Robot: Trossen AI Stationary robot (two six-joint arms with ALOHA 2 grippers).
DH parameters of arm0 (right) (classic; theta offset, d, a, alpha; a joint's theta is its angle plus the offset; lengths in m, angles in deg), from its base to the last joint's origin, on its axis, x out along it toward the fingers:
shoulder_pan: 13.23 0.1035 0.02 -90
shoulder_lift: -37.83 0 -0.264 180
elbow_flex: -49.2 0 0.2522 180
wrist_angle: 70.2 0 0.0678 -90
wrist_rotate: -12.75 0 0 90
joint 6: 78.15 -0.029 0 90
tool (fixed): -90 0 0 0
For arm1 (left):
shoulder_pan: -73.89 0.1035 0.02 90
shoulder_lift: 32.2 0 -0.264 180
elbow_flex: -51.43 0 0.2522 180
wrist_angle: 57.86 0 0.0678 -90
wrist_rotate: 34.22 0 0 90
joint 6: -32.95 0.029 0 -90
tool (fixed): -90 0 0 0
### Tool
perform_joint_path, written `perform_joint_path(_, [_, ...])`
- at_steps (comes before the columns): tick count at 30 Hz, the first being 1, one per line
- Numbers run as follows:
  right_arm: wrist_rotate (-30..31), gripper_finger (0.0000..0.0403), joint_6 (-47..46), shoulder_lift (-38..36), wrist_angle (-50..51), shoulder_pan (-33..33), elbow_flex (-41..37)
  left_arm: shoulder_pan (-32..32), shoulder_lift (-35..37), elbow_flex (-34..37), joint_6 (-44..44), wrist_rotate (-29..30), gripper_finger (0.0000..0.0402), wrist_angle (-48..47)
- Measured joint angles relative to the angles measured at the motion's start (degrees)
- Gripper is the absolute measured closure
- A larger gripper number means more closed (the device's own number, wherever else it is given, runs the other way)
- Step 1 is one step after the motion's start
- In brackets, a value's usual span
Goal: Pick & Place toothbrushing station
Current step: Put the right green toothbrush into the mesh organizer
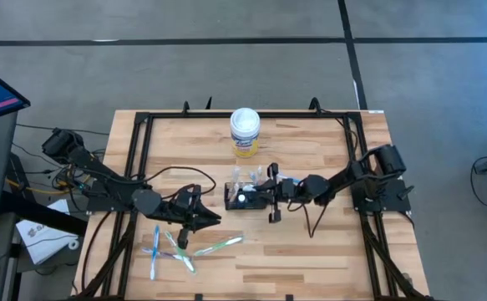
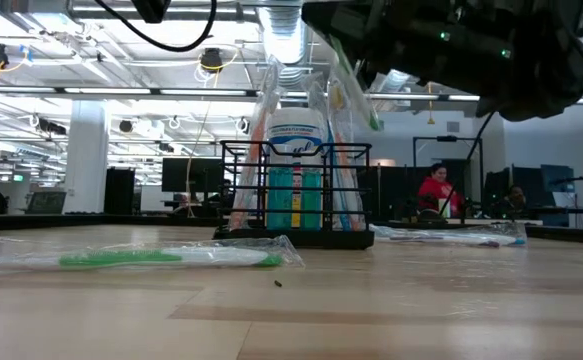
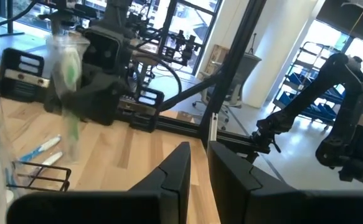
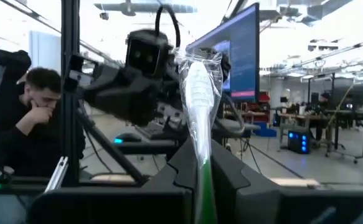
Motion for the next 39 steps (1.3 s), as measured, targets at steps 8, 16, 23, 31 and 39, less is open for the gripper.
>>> perform_joint_path(8, [-2.7,0.039,-0.2,0.0,0.0,-0.8,1.6,0.0,0.0,0.0,1.3,0.0,0.0351,0.2])
perform_joint_path(16, [-5.6,0.039,-0.7,0.3,0.7,-1.7,2.4,-0.5,0.0,0.1,1.4,0.0,0.0351,0.5])
perform_joint_path(23, [-6.6,0.039,-2.3,-4.3,0.0,-3.9,-2.2,-0.5,0.0,3.0,1.5,0.2,0.0351,2.5])
perform_joint_path(31, [-9.2,0.039,0.1,-3.2,0.0,-3.9,0.1,-0.5,0.0,3.5,1.2,3.6,0.0351,4.2])
perform_joint_path(39, [-9.2,0.039,0.1,-1.9,-0.1,-4.4,0.0,-0.5,0.0,3.5,2.5,3.6,0.0351,4.9])
